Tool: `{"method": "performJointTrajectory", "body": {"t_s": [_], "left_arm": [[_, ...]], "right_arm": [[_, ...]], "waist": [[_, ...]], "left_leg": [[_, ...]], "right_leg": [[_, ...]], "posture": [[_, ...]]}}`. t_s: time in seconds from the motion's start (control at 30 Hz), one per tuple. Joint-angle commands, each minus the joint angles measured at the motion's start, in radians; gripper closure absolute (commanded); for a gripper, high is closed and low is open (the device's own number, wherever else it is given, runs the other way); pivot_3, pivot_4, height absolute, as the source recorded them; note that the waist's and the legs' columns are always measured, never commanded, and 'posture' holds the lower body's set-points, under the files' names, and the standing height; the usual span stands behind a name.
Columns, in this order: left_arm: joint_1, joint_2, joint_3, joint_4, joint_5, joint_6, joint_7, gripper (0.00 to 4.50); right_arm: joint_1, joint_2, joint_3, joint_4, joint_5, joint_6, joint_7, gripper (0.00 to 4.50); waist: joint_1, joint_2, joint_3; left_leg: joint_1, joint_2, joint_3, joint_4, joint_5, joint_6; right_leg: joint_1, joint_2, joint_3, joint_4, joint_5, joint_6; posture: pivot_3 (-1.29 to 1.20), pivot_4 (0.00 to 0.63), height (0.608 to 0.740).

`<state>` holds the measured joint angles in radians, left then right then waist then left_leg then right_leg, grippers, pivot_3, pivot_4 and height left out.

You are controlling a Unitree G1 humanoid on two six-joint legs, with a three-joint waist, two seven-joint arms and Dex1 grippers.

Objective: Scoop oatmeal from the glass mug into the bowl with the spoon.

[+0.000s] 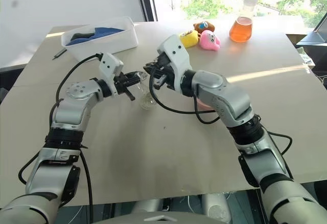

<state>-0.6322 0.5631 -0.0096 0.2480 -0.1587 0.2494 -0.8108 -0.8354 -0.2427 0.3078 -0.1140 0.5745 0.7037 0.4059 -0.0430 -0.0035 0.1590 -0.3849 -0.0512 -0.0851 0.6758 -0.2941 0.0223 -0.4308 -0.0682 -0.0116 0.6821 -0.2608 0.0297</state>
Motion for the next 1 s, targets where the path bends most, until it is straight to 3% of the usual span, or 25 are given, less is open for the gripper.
{"method": "performJointTrajectory", "body": {"t_s": [0.03,0.2,0.5,1.0], "left_arm": [[-0.014,0.008,0.006,-0.015,0.008,-0.030,0.001,4.37],[0.011,0.002,0.017,-0.005,0.008,-0.052,0.006,4.37],[0.085,-0.049,0.018,0.029,0.014,-0.121,0.044,4.37],[0.070,-0.138,0.041,0.056,-0.015,-0.170,0.088,4.37]], "right_arm": [[0.014,0.088,-0.123,0.019,0.094,0.129,-0.067,4.50],[-0.030,0.150,-0.293,0.052,0.174,0.265,-0.141,4.50],[-0.079,0.176,-0.458,0.068,0.251,0.373,-0.221,4.50],[-0.139,0.096,-0.547,0.065,0.288,0.413,-0.241,4.50]], "waist": [[0.000,0.000,0.000],[0.002,0.000,0.000],[0.003,0.000,0.000],[0.008,0.000,0.000]], "left_leg": [[0.000,0.000,0.000,0.000,0.000,0.000],[0.000,0.000,0.000,0.002,0.000,0.000],[0.000,-0.001,0.000,0.004,0.000,0.000],[0.001,-0.002,0.000,0.009,0.000,0.000]], "right_leg": [[0.000,0.000,0.000,0.000,0.000,0.000],[0.000,-0.001,0.000,0.002,0.000,0.000],[0.000,-0.001,0.001,0.006,0.000,0.000],[0.000,-0.002,0.001,0.013,0.000,0.000]], "posture": [[0.00,0.150,0.740],[0.00,0.150,0.740],[0.00,0.150,0.740],[0.00,0.150,0.740]]}}
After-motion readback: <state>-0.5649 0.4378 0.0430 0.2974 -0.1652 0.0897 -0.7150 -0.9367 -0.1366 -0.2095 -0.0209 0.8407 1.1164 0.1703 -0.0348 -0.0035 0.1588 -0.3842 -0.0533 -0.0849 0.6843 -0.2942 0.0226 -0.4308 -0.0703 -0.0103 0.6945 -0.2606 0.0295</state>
